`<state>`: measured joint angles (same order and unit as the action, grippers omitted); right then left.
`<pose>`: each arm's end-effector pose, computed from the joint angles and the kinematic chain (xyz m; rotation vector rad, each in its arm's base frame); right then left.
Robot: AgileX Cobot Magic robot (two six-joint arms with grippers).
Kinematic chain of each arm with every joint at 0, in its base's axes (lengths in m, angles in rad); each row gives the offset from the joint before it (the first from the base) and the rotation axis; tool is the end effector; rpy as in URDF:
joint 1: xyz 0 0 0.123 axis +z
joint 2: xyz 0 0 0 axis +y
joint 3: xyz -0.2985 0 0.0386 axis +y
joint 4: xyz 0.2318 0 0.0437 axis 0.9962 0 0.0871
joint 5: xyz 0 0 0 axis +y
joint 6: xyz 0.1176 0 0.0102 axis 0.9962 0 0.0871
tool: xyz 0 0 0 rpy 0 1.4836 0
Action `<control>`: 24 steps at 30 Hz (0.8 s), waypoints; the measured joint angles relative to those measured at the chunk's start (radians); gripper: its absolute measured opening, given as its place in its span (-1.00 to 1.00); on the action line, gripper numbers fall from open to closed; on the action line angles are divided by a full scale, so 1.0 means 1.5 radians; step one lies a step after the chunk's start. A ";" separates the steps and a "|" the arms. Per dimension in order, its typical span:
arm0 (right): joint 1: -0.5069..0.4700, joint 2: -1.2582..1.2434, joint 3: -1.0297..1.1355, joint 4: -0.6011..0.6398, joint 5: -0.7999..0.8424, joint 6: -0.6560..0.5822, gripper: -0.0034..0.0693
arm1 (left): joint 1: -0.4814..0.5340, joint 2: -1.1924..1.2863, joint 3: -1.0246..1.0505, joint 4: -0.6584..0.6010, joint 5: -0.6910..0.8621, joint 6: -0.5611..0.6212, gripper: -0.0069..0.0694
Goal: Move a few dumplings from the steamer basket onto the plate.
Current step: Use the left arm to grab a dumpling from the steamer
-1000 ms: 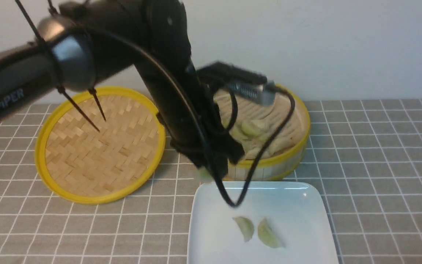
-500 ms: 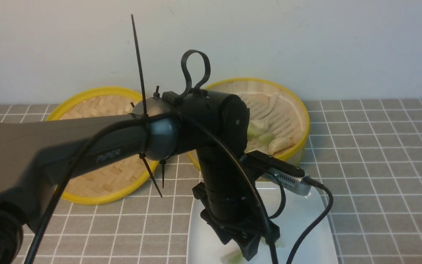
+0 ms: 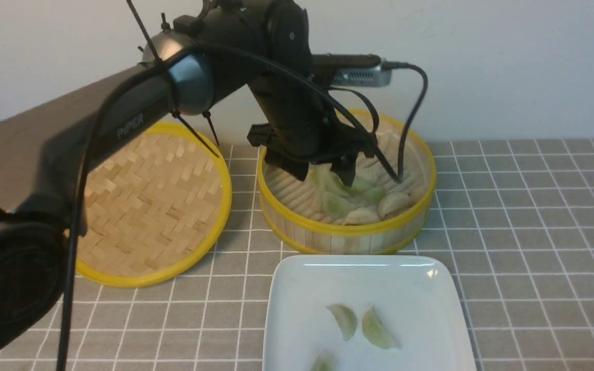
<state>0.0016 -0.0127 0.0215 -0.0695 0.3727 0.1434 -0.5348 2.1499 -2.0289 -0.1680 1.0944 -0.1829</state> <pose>0.0461 -0.0029 0.1653 0.0893 1.8622 0.0320 0.4054 -0.2605 0.2619 0.4228 2.7207 -0.4327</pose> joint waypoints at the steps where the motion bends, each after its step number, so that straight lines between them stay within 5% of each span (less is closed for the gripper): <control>1: 0.000 0.000 0.000 0.000 0.000 0.000 -0.94 | 0.007 0.020 -0.024 0.002 0.000 0.000 0.48; 24: 0.000 0.000 0.000 0.000 0.000 0.000 -0.94 | 0.017 0.178 -0.114 -0.011 0.016 0.060 0.46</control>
<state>0.0016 -0.0127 0.0215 -0.0695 0.3727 0.1434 -0.5093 2.4173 -2.2000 -0.1839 1.1181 -0.0925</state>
